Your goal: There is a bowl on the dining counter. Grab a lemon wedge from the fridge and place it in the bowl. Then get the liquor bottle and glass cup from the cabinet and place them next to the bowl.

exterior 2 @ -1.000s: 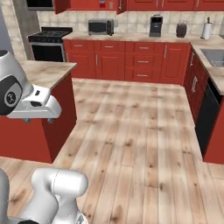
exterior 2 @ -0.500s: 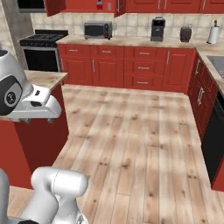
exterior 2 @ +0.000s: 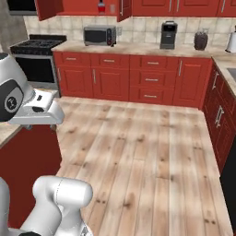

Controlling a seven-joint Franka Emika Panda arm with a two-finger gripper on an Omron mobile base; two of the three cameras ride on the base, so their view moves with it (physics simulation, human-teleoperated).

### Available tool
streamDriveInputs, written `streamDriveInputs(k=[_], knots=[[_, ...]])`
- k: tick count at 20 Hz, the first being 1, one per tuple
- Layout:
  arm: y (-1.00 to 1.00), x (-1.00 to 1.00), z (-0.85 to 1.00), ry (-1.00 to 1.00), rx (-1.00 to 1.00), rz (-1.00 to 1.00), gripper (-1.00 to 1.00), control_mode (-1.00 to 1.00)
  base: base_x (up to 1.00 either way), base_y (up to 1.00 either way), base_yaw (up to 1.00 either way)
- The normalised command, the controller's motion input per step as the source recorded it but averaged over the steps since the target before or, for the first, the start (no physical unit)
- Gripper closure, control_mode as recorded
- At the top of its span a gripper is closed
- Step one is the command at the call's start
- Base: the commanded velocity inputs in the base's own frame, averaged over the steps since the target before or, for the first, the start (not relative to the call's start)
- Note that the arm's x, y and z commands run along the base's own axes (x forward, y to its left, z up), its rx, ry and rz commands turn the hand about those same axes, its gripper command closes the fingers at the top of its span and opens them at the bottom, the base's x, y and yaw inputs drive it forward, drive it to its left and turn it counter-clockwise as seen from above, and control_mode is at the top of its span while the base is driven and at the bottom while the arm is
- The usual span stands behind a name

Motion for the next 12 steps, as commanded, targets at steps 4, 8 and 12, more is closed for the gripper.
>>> streamDriveInputs(k=[4,8,12], knots=[[0.0,0.0,0.0,0.0,0.0,0.0,-1.0,1.0,1.0,0.0,0.03],[0.0,0.0,0.0,0.0,0.0,0.0,-1.0,1.0,1.0,-0.02,0.03],[0.0,0.0,0.0,0.0,0.0,0.0,-1.0,1.0,1.0,-0.02,0.03]])
